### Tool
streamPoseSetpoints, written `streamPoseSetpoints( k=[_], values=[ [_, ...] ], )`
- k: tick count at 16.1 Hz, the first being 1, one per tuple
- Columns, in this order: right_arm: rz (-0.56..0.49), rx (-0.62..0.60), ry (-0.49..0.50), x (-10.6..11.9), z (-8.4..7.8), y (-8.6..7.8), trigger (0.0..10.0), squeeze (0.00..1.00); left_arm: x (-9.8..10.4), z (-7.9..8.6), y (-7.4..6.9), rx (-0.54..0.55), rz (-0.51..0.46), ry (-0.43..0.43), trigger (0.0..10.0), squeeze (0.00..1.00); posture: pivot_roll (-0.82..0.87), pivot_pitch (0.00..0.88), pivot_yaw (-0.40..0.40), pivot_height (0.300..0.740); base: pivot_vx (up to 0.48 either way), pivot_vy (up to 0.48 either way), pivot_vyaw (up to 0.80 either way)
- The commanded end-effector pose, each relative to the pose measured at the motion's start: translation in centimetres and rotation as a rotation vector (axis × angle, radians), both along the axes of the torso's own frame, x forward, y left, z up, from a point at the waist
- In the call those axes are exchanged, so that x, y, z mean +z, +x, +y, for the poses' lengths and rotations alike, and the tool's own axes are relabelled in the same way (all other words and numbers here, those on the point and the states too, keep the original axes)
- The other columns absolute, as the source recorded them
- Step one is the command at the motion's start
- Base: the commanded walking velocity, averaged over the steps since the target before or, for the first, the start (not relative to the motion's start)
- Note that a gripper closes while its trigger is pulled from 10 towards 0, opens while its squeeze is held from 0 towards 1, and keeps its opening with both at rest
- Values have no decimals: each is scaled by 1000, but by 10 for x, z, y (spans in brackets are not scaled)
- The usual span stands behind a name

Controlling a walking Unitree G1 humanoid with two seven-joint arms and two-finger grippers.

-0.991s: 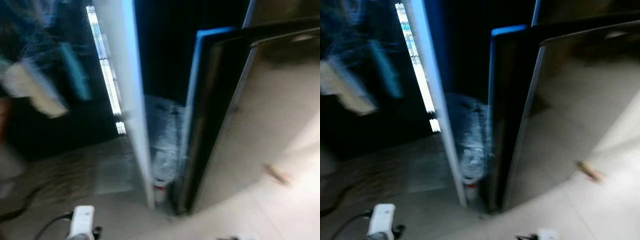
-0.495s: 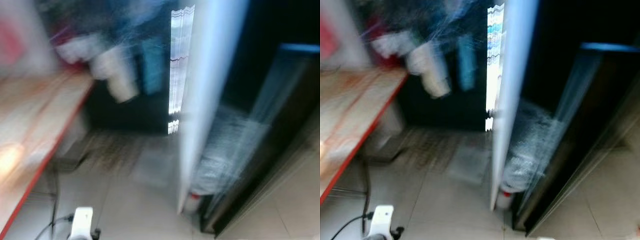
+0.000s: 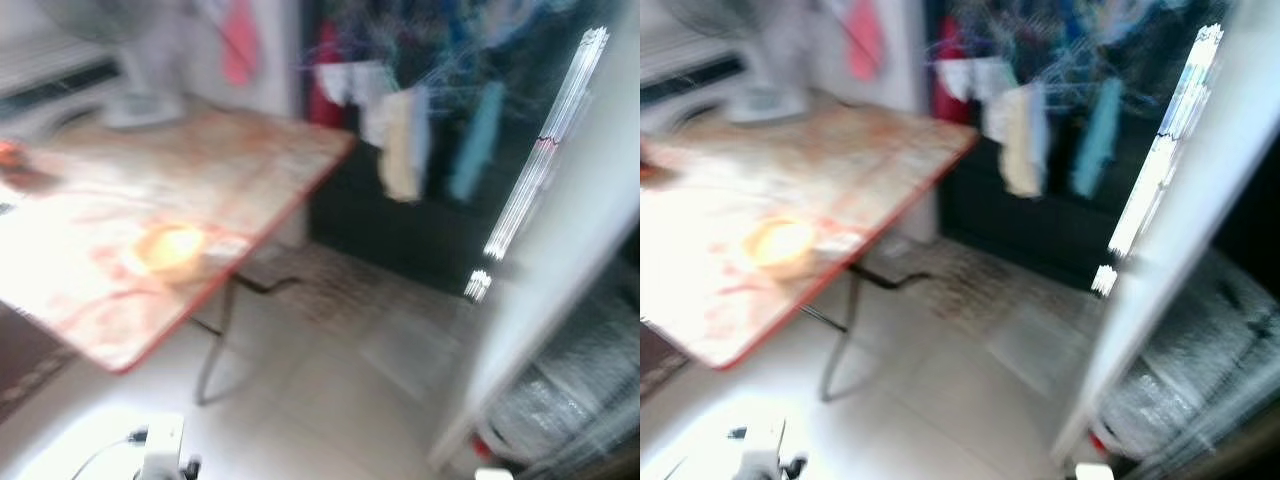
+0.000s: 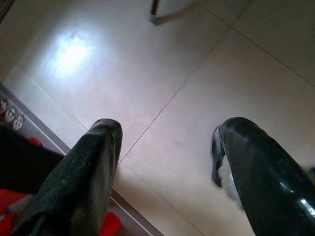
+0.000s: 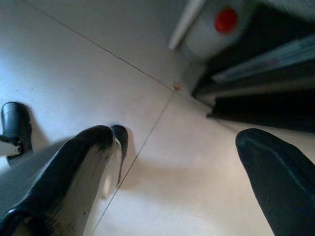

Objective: Restocking fridge

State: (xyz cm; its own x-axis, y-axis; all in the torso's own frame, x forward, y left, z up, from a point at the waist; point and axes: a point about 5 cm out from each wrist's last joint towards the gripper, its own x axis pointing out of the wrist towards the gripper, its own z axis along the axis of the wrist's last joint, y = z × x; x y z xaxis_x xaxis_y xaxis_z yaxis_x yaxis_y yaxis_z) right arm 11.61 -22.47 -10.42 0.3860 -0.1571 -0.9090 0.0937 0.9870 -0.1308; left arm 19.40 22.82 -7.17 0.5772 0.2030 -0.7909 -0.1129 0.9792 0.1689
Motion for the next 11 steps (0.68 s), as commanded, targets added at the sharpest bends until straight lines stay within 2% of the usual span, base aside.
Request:
streamPoseSetpoints(
  k=[1,8,11],
  values=[
    [-16,7,14,1,7,8,10000,0,1,7,-1,17,5,12,10000,0,-91,0,-18,740,0,0,800],
    [-8,19,14,0,8,6,10000,0,2,5,1,25,0,6,10000,0,-87,0,-28,740,0,0,765],
    [-8,10,18,0,9,5,10000,0,2,5,2,26,-1,5,10000,0,-87,0,-30,740,0,0,0]
  ],
)
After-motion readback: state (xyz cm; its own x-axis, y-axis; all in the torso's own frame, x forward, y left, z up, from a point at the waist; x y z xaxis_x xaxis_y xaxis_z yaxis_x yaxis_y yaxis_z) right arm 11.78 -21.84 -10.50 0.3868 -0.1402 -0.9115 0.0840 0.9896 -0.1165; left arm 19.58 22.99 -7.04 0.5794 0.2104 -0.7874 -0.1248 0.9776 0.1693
